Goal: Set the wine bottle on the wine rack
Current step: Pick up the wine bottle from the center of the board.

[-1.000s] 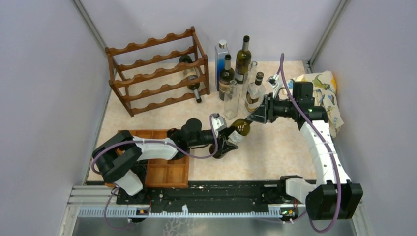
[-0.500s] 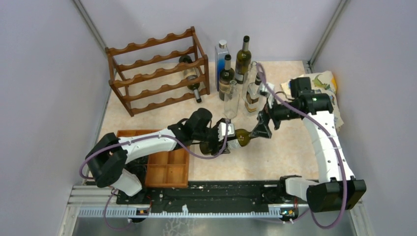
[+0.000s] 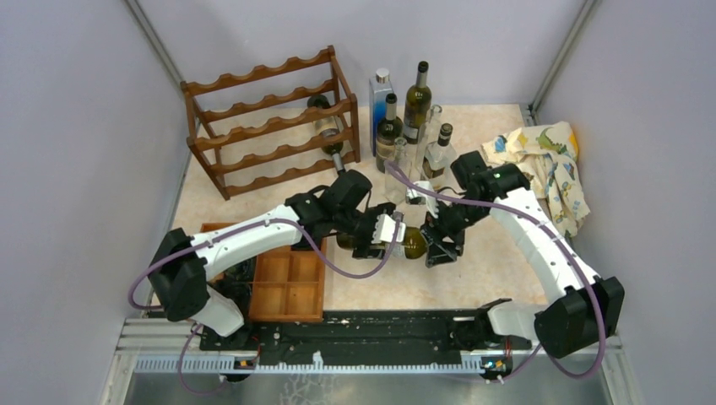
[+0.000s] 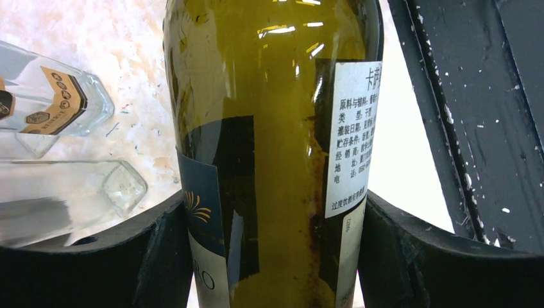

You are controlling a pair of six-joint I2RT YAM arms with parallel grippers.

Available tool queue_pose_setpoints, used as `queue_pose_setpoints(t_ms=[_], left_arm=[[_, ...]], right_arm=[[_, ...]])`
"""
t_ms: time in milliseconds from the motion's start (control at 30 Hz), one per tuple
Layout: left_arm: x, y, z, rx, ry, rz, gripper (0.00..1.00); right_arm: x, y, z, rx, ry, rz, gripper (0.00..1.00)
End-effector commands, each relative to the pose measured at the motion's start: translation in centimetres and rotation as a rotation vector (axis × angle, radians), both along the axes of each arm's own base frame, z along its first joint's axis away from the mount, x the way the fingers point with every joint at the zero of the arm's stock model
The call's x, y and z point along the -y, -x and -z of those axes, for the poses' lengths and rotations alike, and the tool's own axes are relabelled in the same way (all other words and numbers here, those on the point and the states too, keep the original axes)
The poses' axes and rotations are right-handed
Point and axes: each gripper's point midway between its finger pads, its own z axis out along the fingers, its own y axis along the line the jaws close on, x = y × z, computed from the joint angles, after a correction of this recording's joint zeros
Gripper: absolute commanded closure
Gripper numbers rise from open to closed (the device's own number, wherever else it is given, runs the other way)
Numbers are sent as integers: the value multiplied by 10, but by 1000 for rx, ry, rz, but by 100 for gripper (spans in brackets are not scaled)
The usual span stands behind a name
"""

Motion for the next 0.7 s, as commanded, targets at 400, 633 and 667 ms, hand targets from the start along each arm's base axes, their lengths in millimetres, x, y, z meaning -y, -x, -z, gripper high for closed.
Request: queue_pose_setpoints(t_ms=[400, 633, 667], left_arm=[[27, -14, -33, 195, -13, 114, 99], [22, -26, -62, 230, 135, -70, 8], [18, -24, -65, 226, 171, -103, 3]], right_arm=[[-17, 13, 9, -91, 3, 7, 100], [-20, 7, -8, -15, -47, 35, 100], [-22, 5, -12, -9, -66, 45, 100]])
